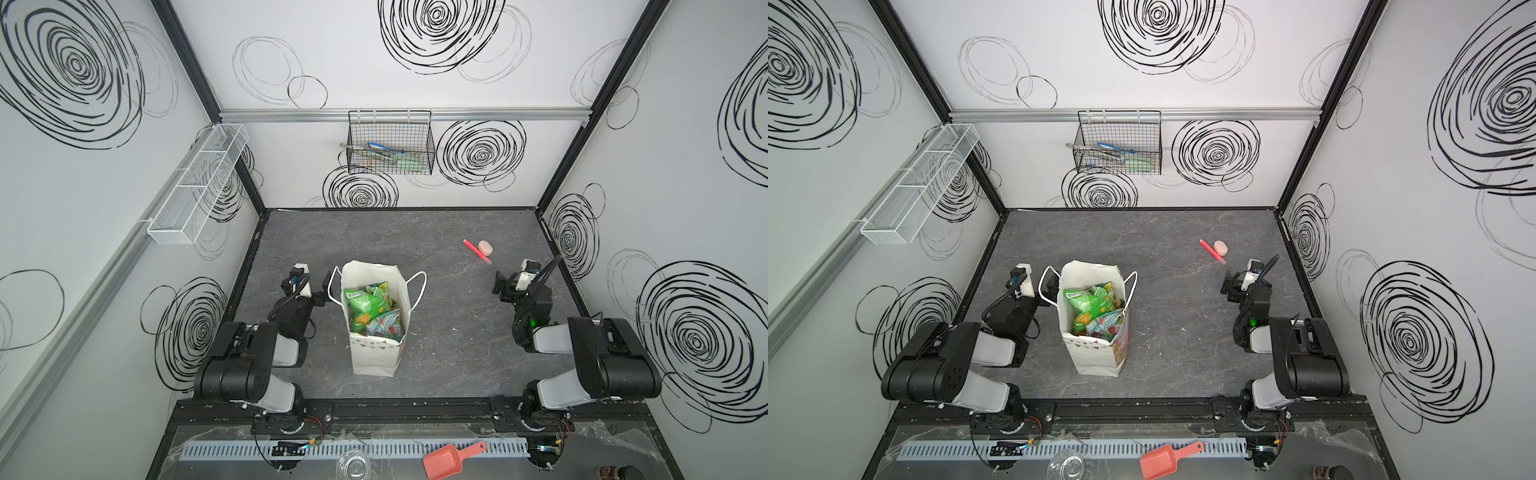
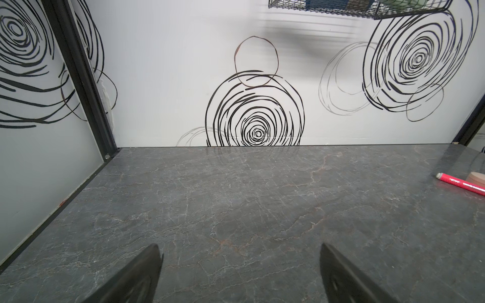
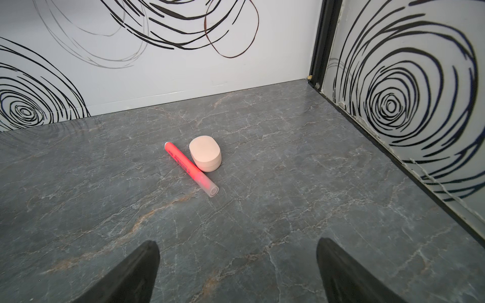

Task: Take the snacks out of the paper bag
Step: Pick up the snack from the paper bag.

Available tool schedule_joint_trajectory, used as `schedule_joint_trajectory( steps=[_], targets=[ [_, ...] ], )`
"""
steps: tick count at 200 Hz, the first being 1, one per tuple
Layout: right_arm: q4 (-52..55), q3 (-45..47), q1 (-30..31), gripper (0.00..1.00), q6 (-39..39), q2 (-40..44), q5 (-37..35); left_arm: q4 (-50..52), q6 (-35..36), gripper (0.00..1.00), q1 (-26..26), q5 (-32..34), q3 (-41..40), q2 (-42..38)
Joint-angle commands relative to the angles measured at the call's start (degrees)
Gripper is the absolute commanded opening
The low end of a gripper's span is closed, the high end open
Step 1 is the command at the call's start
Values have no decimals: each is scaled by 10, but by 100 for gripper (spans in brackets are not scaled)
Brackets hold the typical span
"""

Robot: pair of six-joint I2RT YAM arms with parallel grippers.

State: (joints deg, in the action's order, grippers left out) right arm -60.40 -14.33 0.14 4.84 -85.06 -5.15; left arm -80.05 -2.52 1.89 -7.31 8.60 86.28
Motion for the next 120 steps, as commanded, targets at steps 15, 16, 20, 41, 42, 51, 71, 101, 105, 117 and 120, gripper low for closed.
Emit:
schedule_joint_trajectory(
  steps=[15, 16, 20, 41, 42, 51, 71, 101, 105, 117, 120],
  targets=[
    [-13, -10, 1, 97, -4, 11, -6, -57, -5, 96, 4, -8, -8, 6],
    [-10, -10, 1, 97, -3, 12, -9, -58, -6, 96, 4, -7, -8, 6],
    [-3, -14, 2, 97, 1, 16, -17, -62, -6, 96, 5, -7, -9, 6],
    [69, -33, 2, 97, 6, 54, -27, -77, -10, 96, 8, -10, -18, 6],
    [76, -35, 2, 97, 7, 57, -28, -79, -11, 96, 8, -10, -18, 7],
    [132, -49, -1, 97, 24, 80, -35, -90, -13, 96, 9, -9, -23, 7],
    [220, -71, -10, 97, 74, 126, -57, -124, -33, 96, 9, 48, -46, 1],
    [424, -156, -15, 97, 167, 201, -48, -103, -47, 96, -9, 165, -65, -61],
    [454, -172, -17, 97, 174, 210, -34, -74, -52, 96, -8, 182, -59, -80],
    [527, -224, -19, 97, 174, 238, 9, 50, -67, 96, -6, 231, -31, -150],
    [540, -235, -19, 97, 172, 244, 15, 88, -69, 96, -5, 241, -22, -169]
  ],
)
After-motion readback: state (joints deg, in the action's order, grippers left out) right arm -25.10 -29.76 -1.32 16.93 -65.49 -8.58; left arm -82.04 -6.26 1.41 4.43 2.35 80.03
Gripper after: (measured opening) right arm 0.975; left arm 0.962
